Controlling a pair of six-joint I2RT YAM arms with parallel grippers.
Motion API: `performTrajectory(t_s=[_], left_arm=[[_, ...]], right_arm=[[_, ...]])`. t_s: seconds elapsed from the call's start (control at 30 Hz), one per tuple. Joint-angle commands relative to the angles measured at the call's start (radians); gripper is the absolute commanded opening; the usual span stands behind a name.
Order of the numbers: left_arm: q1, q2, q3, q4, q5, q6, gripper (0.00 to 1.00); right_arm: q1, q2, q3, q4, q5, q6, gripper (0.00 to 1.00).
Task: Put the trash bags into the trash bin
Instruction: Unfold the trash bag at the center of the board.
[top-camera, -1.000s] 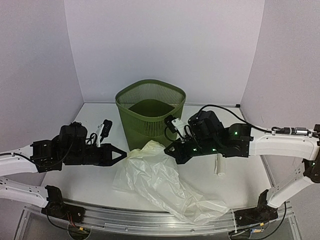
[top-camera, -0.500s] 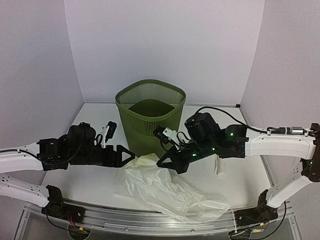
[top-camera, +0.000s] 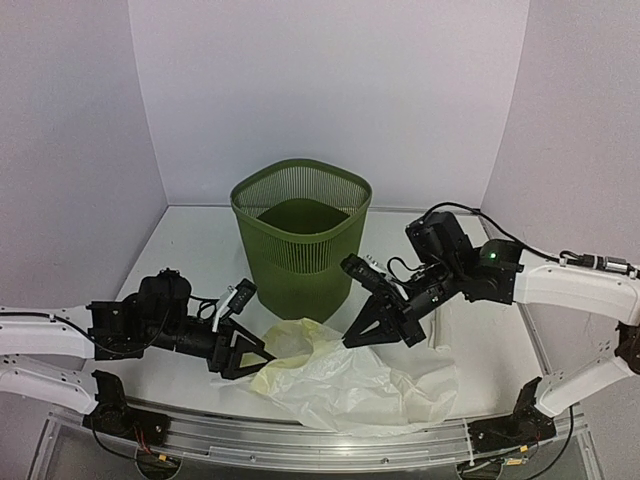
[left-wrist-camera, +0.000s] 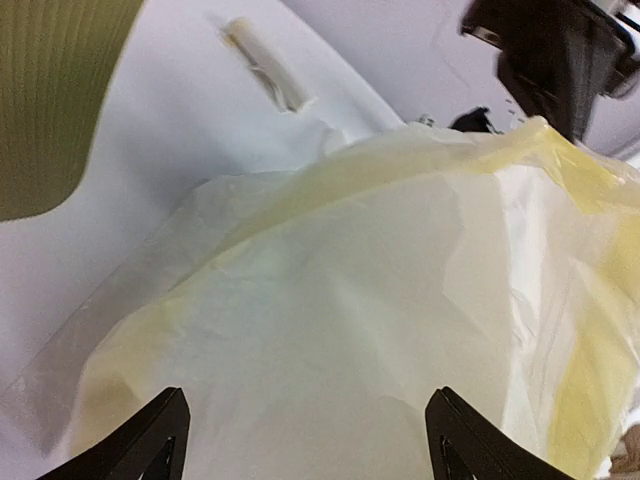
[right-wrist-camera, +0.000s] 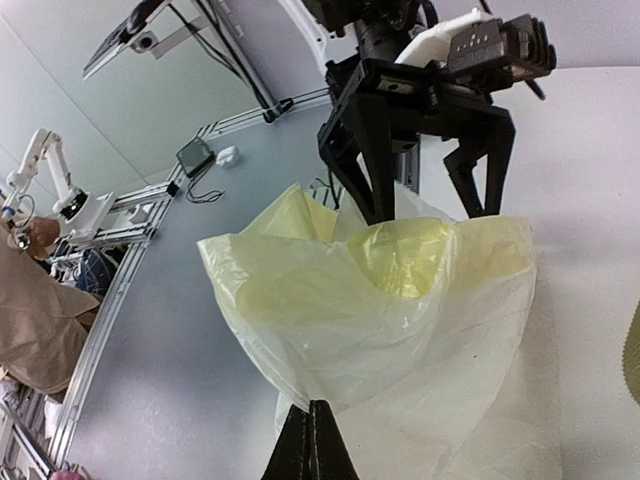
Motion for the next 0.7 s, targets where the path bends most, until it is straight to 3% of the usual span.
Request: performTrajectory(t_s=[0.0, 0.13, 0.37, 0.5, 0.67], left_arm=[[0.001, -0.051, -0.011, 0.207, 0.24, 0.145, 0.84], [0.001, -0.002, 0.028, 0.2, 0.292, 0.206, 0.84], [0.002, 0.198, 0.176, 0.2, 0.309, 0.268, 0.85], [0.001, 0.318, 0.273, 0.171, 0.33, 0.314, 0.84], [0.003, 0.394, 0.329, 0.231, 0.325, 0.287, 0.75]], right_arm=[[0.001, 0.028, 0.07, -0.194, -0.122, -0.131, 0.0], [-0.003, 0.078, 0.142, -0.288, -0.078, -0.208, 0.0], [-0.003, 0.184, 0.278, -0.524, -0.172, -0.441, 0.0], [-0.004, 0.238, 0.328, -0.584, -0.18, -0.459, 0.0], [-0.004, 0.243, 0.318, -0.581, -0.146, -0.461, 0.0]])
